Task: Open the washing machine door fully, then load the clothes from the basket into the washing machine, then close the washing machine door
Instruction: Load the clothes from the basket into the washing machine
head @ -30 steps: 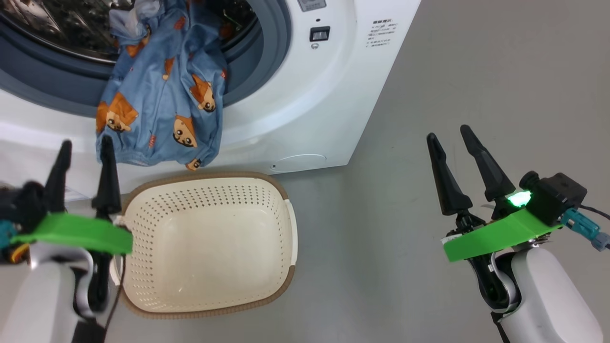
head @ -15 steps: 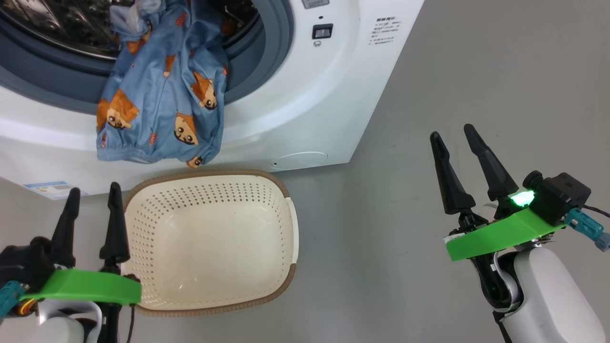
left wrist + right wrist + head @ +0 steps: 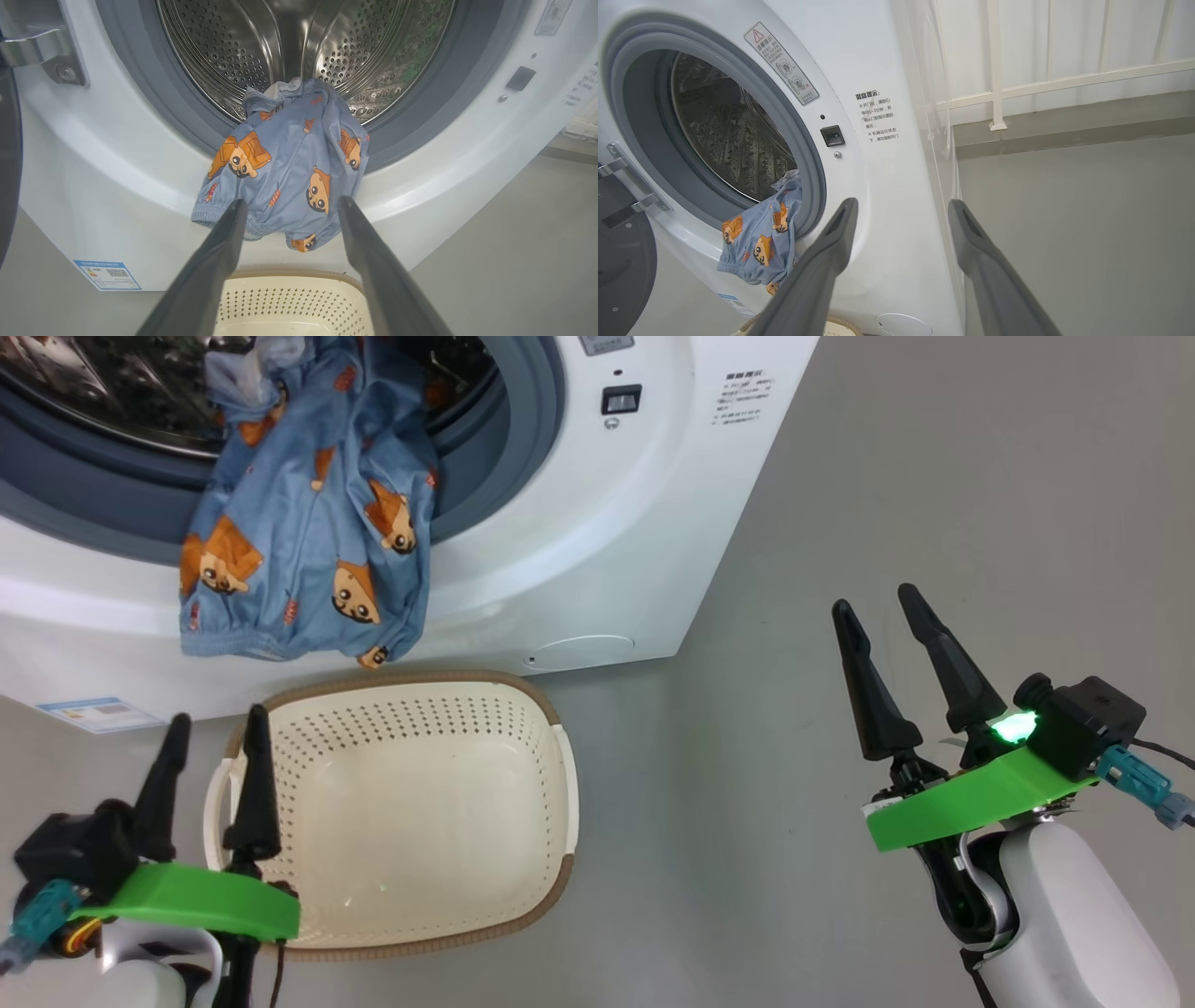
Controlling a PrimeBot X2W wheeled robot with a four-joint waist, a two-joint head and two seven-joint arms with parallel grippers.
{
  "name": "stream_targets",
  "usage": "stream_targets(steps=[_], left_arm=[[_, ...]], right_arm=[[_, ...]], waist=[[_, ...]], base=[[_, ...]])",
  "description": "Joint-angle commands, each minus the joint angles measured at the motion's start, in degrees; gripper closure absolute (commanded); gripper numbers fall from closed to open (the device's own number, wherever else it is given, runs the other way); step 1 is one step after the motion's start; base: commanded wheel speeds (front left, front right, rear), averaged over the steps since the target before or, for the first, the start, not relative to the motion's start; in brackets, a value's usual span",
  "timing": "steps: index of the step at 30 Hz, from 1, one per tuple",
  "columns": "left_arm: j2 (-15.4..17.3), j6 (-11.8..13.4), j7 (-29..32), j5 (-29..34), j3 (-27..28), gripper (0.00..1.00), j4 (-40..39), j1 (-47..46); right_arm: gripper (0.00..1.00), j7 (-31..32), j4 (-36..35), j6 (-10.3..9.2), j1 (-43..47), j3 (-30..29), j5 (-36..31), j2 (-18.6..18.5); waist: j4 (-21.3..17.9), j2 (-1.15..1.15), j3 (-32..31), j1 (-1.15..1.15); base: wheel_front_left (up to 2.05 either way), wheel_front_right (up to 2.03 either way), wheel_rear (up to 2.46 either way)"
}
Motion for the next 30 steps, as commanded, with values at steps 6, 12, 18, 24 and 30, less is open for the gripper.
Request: stream_targets(steps=[6,12,18,24,30], left_arm=[[2.6,-1.1,2.8,-0.5,-0.1,0.00,4.9,-5.1],[3.6,-2.3,4.6,-1.5,-1.5,0.00,15.4,-12.3],[4.4,-3.1,4.4,-1.8,-3.2,0.00,25.4,-19.6],[5.2,-3.4,3.6,-2.1,-4.5,0.00,32.9,-25.7],[6.4,-3.6,3.9,-2.1,-6.2,0.00,41.1,-32.7]], right_arm=[[0.00,-0.3,-1.4,0.56,0.9,1.4,0.2,0.3],[0.00,-0.3,-1.4,0.56,0.3,1.8,0.3,1.0],[0.00,-0.3,-1.7,0.56,-0.2,1.6,0.2,1.3],[0.00,-0.3,-2.1,0.56,-0.8,1.4,0.0,1.7],[0.00,-0.3,-2.6,0.56,-1.6,1.2,-0.1,2.3]], waist=[[-1.1,0.00,0.9,0.00],[-2.9,0.00,2.3,0.00],[-4.6,0.00,4.0,0.00],[-5.8,0.00,5.8,0.00],[-7.1,0.00,8.1,0.00]], base=[[0.00,0.00,0.00],[0.00,0.00,0.00],[0.00,0.00,0.00],[0.00,0.00,0.00],[0.00,0.00,0.00]])
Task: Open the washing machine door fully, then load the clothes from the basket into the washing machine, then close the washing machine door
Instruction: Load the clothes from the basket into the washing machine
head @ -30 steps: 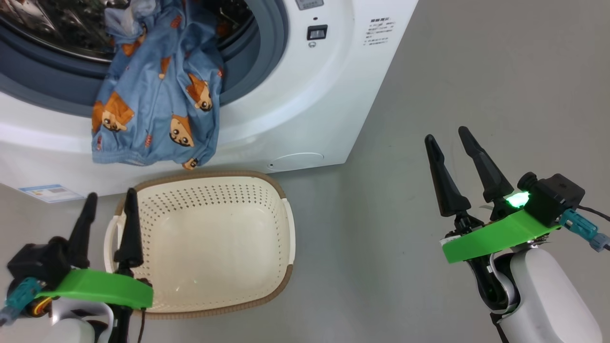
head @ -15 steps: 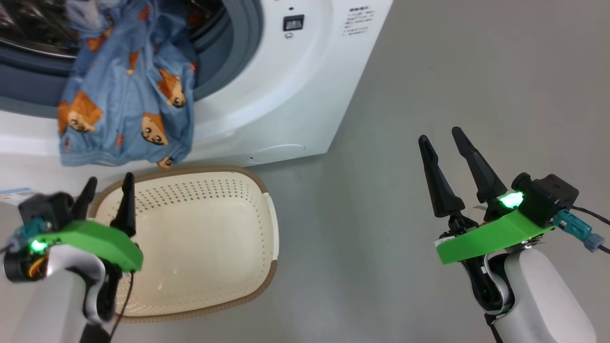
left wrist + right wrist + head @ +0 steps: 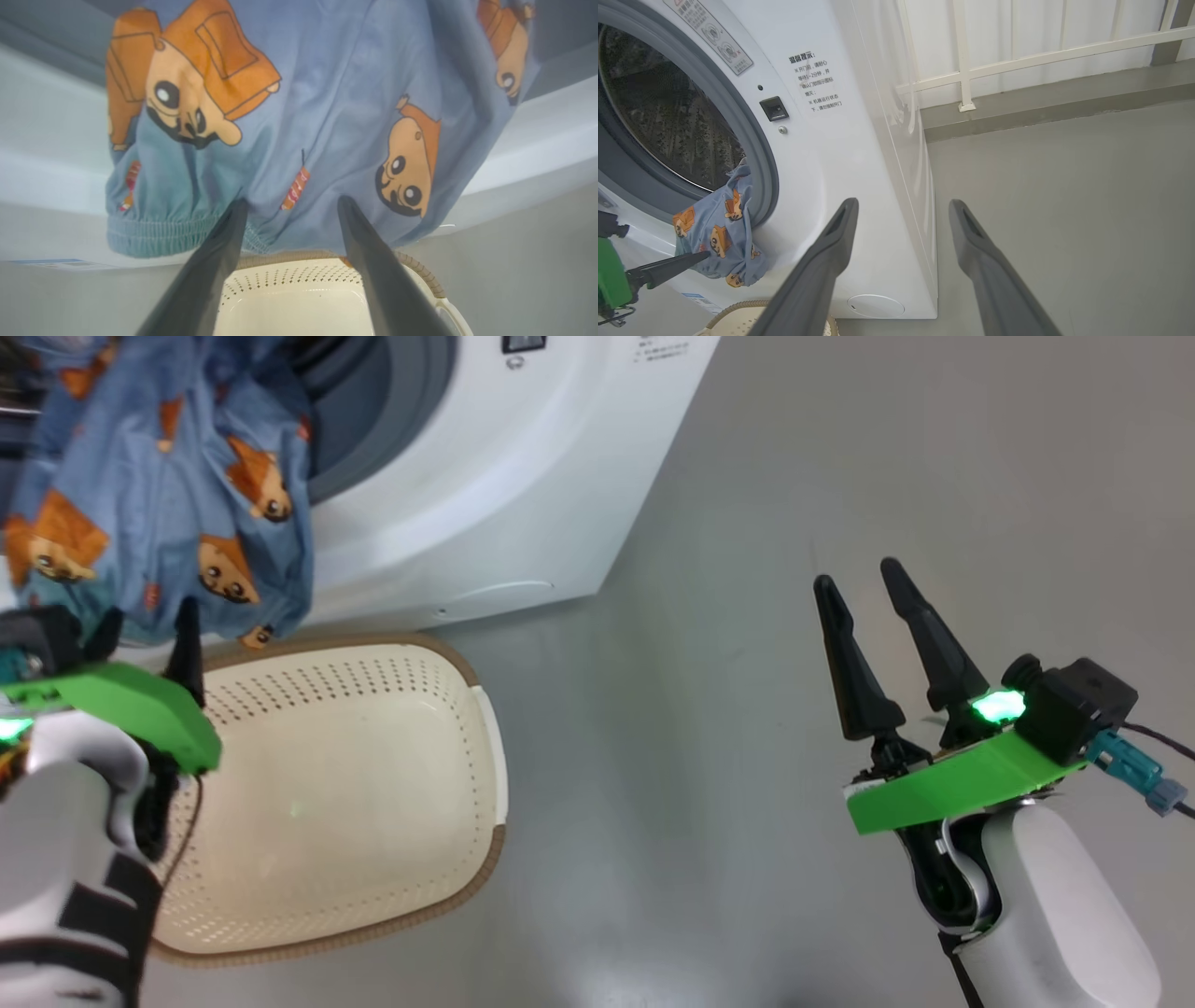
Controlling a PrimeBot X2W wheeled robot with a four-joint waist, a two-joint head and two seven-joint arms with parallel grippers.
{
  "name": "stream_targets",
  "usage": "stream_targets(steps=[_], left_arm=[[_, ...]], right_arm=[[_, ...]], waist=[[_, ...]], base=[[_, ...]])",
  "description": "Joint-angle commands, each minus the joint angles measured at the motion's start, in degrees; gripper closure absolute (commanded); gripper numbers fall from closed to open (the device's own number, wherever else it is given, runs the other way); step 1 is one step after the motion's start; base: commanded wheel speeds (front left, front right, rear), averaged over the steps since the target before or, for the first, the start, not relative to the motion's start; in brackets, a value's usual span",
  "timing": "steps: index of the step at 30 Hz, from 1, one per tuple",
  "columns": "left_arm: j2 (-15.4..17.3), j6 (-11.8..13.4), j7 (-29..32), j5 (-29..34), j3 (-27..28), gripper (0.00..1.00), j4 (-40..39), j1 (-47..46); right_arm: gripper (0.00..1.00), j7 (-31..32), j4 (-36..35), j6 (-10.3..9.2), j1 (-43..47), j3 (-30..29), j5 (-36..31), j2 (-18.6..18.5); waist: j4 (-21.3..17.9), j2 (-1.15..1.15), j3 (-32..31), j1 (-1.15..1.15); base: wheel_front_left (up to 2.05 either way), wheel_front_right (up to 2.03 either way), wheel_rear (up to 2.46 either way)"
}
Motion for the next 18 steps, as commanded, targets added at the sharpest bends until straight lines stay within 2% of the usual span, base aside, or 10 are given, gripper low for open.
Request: stream_targets(steps=[1,8,16,17,18], left_arm=[[2.8,-0.2,0.1,-0.3,1.0,0.00,0.6,-2.3],[5.0,-0.2,0.2,0.0,-0.5,0.00,7.9,-8.4],[4.8,-0.2,-3.4,-1.8,-2.5,0.00,11.2,-13.5],[4.7,-0.2,-3.7,-2.1,-2.5,0.13,11.6,-13.7],[4.7,-0.2,-4.1,-2.4,-2.7,0.37,11.8,-13.9]], right_arm=[[0.00,-0.3,-1.7,0.56,-0.4,1.0,-0.2,0.4],[0.00,-0.3,-2.0,0.56,-1.0,0.9,-0.4,1.2],[0.00,-0.3,-2.4,0.56,-1.4,0.7,-0.6,1.9],[0.00,-0.3,-2.4,0.56,-1.4,0.7,-0.6,2.0],[0.00,-0.3,-2.4,0.56,-1.4,0.7,-0.6,2.1]], waist=[[-1.1,0.00,1.4,0.00],[-2.6,0.00,3.9,0.00],[-3.5,0.00,5.4,0.00],[-3.6,0.00,5.4,0.00],[-3.6,0.00,5.4,0.00]], base=[[0.00,0.00,0.00],[0.00,0.00,0.00],[0.00,0.00,0.00],[0.00,0.00,0.00],[0.00,0.00,0.00]])
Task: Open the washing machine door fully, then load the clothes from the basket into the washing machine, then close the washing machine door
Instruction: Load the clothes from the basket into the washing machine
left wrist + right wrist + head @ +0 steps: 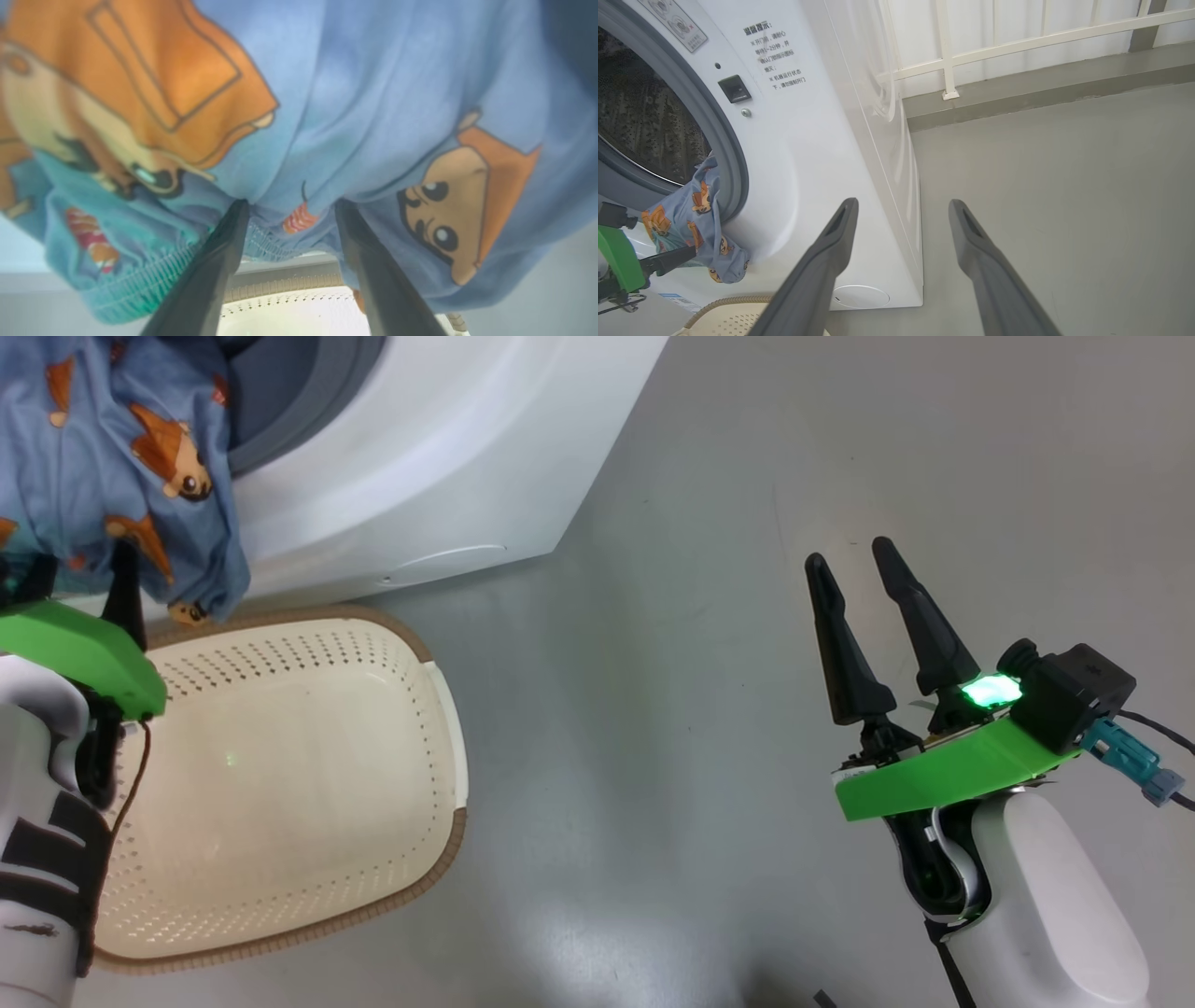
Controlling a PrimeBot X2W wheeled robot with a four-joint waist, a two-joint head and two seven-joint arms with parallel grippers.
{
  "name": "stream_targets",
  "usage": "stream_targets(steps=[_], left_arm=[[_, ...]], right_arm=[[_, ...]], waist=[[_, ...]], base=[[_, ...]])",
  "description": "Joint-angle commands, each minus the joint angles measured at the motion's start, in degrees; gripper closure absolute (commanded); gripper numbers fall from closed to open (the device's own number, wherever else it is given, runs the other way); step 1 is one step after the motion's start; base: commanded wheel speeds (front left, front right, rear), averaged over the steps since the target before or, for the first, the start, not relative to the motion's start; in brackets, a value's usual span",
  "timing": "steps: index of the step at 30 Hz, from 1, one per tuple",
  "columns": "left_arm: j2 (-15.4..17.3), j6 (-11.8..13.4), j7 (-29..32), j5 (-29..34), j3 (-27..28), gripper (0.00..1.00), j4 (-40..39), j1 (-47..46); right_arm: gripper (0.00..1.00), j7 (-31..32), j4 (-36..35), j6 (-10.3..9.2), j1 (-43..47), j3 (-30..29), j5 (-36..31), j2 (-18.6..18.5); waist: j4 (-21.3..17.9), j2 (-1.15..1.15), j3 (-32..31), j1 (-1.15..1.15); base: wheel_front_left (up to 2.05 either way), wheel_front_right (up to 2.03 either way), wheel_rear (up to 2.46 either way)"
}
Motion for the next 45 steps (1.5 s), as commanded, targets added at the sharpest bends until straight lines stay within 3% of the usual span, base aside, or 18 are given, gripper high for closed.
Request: stream_targets(steps=[1,2,17,24,29,38,45], left_arm=[[2.5,-0.1,-1.2,-0.5,0.7,0.66,-0.8,-2.4],[2.4,-0.1,-1.4,-0.7,0.4,1.00,-0.6,-2.4],[1.8,-0.1,-2.0,-6.1,-7.0,1.00,-4.3,2.1],[3.4,-0.1,-2.7,-8.7,-10.5,1.00,-11.8,5.6],[5.2,-0.1,-3.1,-9.3,-10.0,1.00,-19.6,7.4],[7.7,4.3,1.0,-10.5,-7.4,1.00,-32.5,5.4],[8.8,6.5,7.4,-11.3,-6.1,1.00,-29.7,-3.8]], right_arm=[[0.00,-0.3,-1.5,0.56,0.2,0.9,-0.5,0.4],[0.00,-0.3,-1.5,0.56,0.3,0.8,-0.6,0.4],[0.00,-0.3,-0.7,0.56,0.7,0.4,-0.8,0.3],[0.00,-0.3,-0.5,0.56,1.2,0.5,-0.7,0.1],[0.00,-0.3,-0.5,0.56,1.8,0.2,-0.6,0.0],[0.00,-0.3,-0.9,0.56,1.6,0.6,-0.5,0.0],[0.00,-0.3,-1.2,0.56,0.6,1.5,-0.2,0.5]], waist=[[0.0,0.00,0.0,0.00],[0.0,0.00,-0.1,0.00],[2.6,0.00,-2.6,0.00],[3.7,0.00,-4.0,0.00],[4.2,0.00,-4.7,0.00],[4.2,0.00,-3.6,0.00],[1.5,0.00,-0.1,0.00]], base=[[0.00,0.00,0.00],[0.00,0.00,0.00],[0.00,0.00,0.00],[0.00,0.00,0.00],[0.00,0.00,0.00],[0.00,0.00,0.00],[0.00,0.00,0.00]])
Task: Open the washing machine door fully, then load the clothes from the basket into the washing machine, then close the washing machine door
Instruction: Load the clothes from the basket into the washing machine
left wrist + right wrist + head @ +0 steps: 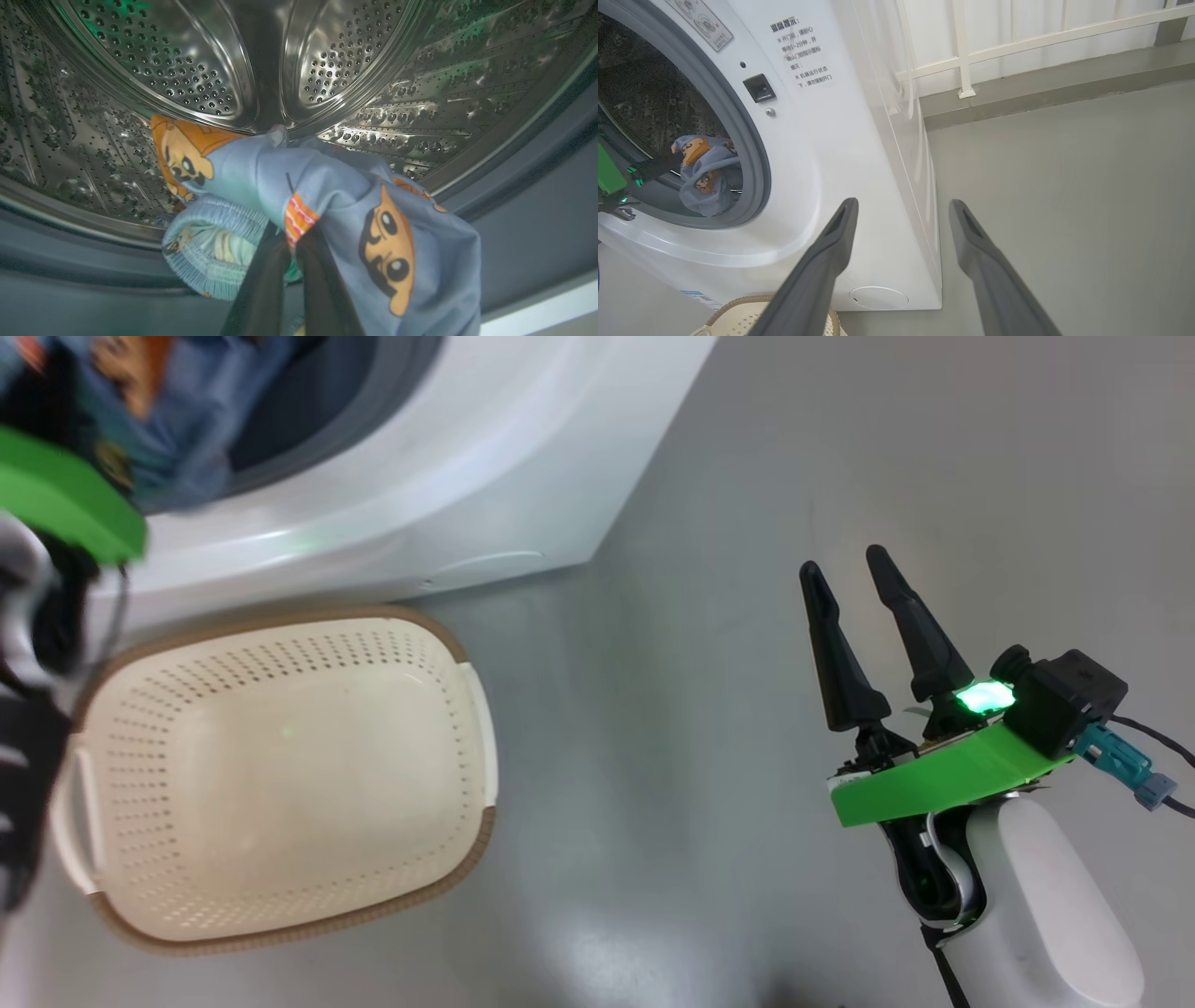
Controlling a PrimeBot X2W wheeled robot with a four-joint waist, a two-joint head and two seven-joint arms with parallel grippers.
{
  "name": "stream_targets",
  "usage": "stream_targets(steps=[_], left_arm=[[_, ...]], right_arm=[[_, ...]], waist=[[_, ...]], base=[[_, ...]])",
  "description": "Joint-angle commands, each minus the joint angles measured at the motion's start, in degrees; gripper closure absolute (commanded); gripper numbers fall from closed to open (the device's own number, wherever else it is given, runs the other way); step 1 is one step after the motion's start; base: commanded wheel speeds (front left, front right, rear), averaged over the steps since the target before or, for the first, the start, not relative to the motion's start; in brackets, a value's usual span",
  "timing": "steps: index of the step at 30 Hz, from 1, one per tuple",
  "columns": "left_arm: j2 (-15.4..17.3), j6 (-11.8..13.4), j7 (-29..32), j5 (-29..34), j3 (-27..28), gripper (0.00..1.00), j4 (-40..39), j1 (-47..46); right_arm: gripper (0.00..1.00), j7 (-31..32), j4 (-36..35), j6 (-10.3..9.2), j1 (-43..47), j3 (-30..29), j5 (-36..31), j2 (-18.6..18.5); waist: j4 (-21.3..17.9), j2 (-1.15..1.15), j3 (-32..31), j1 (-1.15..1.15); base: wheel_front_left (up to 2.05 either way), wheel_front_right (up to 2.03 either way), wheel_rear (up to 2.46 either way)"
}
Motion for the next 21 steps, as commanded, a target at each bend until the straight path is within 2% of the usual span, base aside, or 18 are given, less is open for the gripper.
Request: stream_targets(steps=[1,9,12,15,19,20,21], left_arm=[[2.4,0.5,0.8,-0.2,1.9,1.00,0.1,-2.9],[2.7,1.5,2.5,1.5,1.8,1.00,11.1,-15.5],[3.2,2.0,-0.2,2.8,2.1,1.00,14.6,-19.8],[3.9,3.8,-3.4,4.2,2.4,1.00,18.3,-23.2],[3.8,5.5,-3.7,5.0,2.1,1.00,22.4,-25.5],[3.5,5.9,-2.4,5.1,1.7,0.60,24.1,-26.0],[3.1,6.2,-1.4,5.4,1.2,0.00,25.4,-26.5]], right_arm=[[0.00,-0.3,-1.5,0.56,0.1,1.3,-0.1,0.4],[0.00,-0.3,-2.0,0.56,-0.7,2.0,0.1,1.4],[0.00,-0.3,-2.0,0.56,-1.0,2.4,0.3,1.6],[0.00,-0.3,-2.1,0.56,-1.0,2.8,0.5,1.8],[0.00,-0.3,-2.1,0.56,-0.9,2.7,0.6,2.0],[0.00,-0.3,-2.2,0.56,-0.8,2.6,0.6,2.0],[0.00,-0.3,-2.2,0.56,-0.7,2.5,0.5,2.0]], waist=[[-1.9,0.00,2.0,0.00],[-6.4,0.00,6.0,0.00],[-8.1,0.00,7.2,0.00],[-9.4,0.00,8.1,0.00],[-9.9,0.00,8.4,0.00],[-10.0,0.00,8.5,0.00],[-9.9,0.00,8.5,0.00]], base=[[0.00,0.00,0.00],[0.00,0.00,0.00],[0.00,0.00,0.00],[0.00,0.00,0.00],[0.00,0.00,0.00],[0.00,0.00,0.00],[0.00,0.00,0.00]])
